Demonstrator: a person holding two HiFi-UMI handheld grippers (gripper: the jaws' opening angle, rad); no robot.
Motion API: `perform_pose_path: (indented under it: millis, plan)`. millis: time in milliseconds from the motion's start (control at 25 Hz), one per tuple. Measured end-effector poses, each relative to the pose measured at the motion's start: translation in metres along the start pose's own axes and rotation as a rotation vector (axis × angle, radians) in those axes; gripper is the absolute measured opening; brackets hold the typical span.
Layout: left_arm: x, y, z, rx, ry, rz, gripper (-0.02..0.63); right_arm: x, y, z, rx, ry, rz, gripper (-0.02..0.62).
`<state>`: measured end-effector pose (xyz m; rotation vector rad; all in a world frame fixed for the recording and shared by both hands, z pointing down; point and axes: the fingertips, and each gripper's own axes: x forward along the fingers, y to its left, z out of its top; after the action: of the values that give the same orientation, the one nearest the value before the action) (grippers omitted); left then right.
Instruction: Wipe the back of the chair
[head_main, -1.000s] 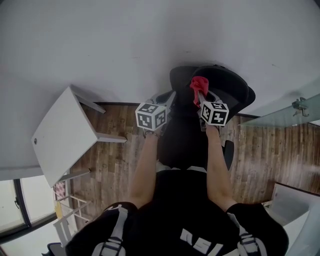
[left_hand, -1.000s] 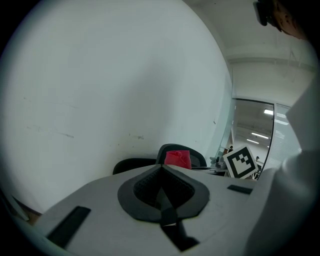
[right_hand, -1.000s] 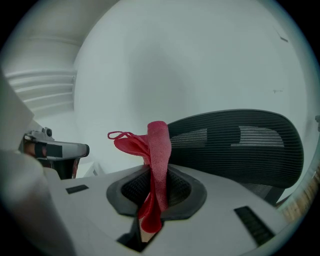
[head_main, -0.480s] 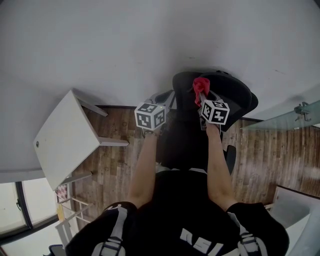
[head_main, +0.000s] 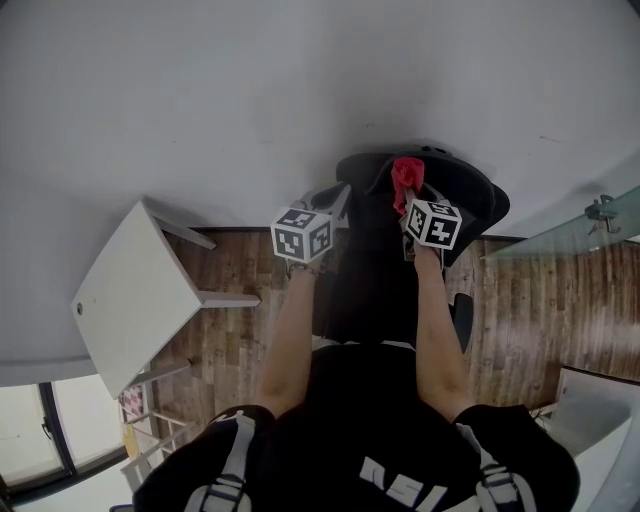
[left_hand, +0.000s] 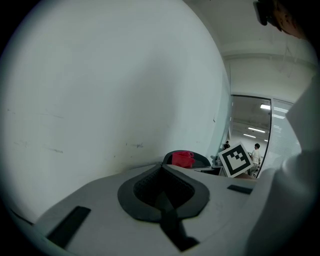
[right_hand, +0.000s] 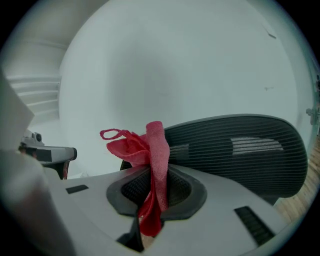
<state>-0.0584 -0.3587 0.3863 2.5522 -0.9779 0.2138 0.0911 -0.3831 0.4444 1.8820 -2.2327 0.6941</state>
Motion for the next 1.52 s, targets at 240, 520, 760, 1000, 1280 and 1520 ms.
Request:
perform_pose_path:
  millis: [240, 520, 760, 1000, 1280, 1520]
  plan:
    - [0.015, -0.016, 0.004, 0.020, 0.011, -0.029, 0.025, -0.009, -0.033, 0.009, 0.034, -0.023, -0.060, 0.077]
    - [0.025, -0.028, 0.001, 0.027, 0.021, -0.050, 0.025, -0.029, -0.079, 0.013, 0.087, -0.053, -0.137, 0.081]
    - [0.037, -0.042, -0.005, 0.028, 0.034, -0.074, 0.025, -0.051, -0.116, 0.011, 0.113, -0.069, -0.221, 0.084]
    - [0.051, -0.065, -0.011, 0.034, 0.051, -0.120, 0.025, -0.080, -0.148, 0.006, 0.142, -0.085, -0.296, 0.083]
    - [0.058, -0.092, -0.018, 0.045, 0.066, -0.167, 0.025, -0.110, -0.167, -0.005, 0.151, -0.087, -0.348, 0.076]
    - [0.057, -0.104, -0.029, 0.042, 0.075, -0.182, 0.025, -0.131, -0.180, -0.019, 0.195, -0.080, -0.390, 0.077]
